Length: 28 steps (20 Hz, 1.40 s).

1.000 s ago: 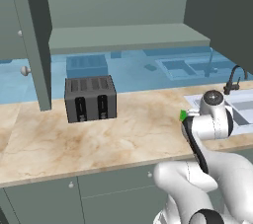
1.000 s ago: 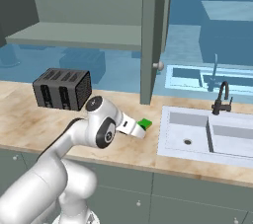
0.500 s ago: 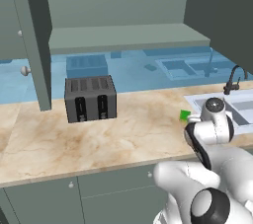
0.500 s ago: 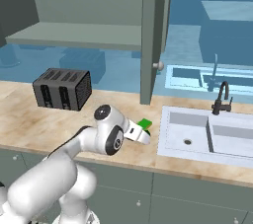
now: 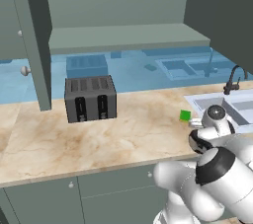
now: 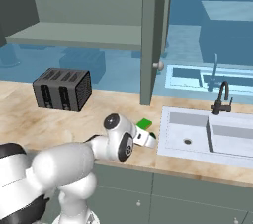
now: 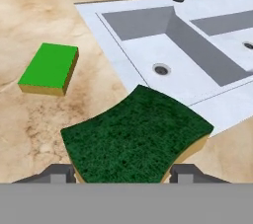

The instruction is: Locate and retrieve the sponge and sponge from the cabinet. Place them next to the sink.

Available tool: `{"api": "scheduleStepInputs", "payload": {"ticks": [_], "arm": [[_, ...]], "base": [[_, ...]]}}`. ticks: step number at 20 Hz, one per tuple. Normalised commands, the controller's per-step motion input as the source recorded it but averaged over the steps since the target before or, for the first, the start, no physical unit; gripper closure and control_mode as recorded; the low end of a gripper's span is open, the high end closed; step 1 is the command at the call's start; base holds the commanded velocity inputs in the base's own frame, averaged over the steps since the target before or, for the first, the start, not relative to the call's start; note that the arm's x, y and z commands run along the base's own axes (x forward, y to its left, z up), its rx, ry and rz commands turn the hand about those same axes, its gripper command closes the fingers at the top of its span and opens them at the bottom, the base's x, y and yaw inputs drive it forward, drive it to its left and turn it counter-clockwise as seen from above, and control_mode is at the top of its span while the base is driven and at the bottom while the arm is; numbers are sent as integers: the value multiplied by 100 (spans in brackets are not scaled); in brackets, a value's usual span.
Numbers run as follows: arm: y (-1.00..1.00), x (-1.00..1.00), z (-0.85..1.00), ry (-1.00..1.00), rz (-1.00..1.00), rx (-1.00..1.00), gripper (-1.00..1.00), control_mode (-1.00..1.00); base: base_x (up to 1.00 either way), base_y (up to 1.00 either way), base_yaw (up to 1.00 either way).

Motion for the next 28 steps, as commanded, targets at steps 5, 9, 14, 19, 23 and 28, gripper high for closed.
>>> {"api": "scheduleStepInputs", "payload": {"ticks": [5,9,14,19,23,28], "arm": [[0,19,0,1,0,0,100,-100],[0,20,0,6,0,0,100,-100],[0,20,0,5,0,0,100,-100],[-4,18,-4,5,0,0,100,-100],[-6,18,-14,5,0,0,100,-100],[-14,13,-24,2,0,0,100,-100]], "base": [[0,0,0],[0,0,0],[0,0,0],[0,0,0],[0,0,0],[0,0,0]]}}
